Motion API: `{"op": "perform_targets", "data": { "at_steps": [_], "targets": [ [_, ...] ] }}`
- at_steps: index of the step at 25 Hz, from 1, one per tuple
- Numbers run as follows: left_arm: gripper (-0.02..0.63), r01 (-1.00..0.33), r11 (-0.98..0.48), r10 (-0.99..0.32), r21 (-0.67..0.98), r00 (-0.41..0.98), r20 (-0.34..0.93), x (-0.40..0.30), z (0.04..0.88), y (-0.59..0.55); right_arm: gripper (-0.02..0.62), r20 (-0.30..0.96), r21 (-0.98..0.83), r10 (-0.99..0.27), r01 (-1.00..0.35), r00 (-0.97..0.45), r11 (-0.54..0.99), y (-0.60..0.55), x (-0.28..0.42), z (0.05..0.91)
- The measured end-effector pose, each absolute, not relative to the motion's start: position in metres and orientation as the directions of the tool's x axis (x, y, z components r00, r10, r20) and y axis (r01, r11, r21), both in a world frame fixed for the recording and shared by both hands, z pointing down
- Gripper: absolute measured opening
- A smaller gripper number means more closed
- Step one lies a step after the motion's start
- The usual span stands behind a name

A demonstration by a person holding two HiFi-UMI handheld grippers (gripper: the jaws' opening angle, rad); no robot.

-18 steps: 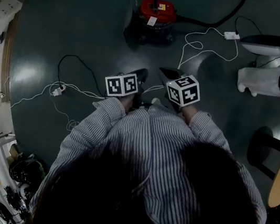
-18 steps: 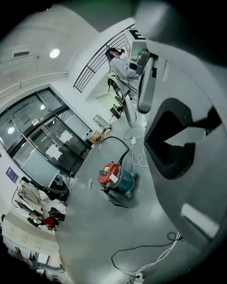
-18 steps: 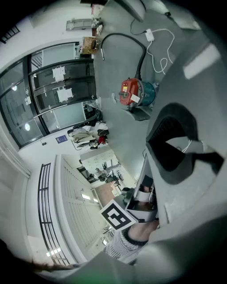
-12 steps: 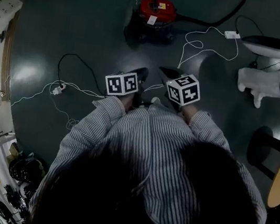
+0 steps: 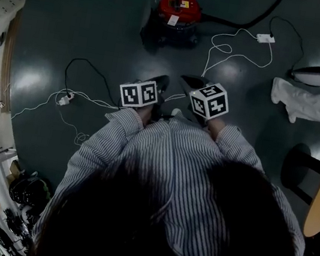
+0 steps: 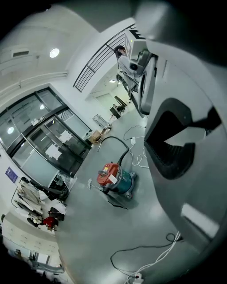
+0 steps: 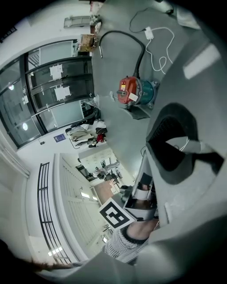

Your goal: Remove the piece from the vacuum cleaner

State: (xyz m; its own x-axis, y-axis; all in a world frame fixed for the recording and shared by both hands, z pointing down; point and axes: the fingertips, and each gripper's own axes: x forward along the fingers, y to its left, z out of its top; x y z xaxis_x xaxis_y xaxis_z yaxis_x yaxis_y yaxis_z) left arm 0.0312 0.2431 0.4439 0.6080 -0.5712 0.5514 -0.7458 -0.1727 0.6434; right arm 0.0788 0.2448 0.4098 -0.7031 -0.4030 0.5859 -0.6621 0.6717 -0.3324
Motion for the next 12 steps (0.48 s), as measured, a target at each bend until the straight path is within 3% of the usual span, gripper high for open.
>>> {"op": "perform_targets", "data": {
  "at_steps": [12],
  "targets": [
    [0.006, -0.789, -0.106, -0.68, 0.605, 0.502, 0.535, 0.028, 0.445, 0.225, 0.002, 0.552, -0.38, -0.428, -0.673, -0.715, 0.635, 0.224, 0.108, 0.411]
  ]
}}
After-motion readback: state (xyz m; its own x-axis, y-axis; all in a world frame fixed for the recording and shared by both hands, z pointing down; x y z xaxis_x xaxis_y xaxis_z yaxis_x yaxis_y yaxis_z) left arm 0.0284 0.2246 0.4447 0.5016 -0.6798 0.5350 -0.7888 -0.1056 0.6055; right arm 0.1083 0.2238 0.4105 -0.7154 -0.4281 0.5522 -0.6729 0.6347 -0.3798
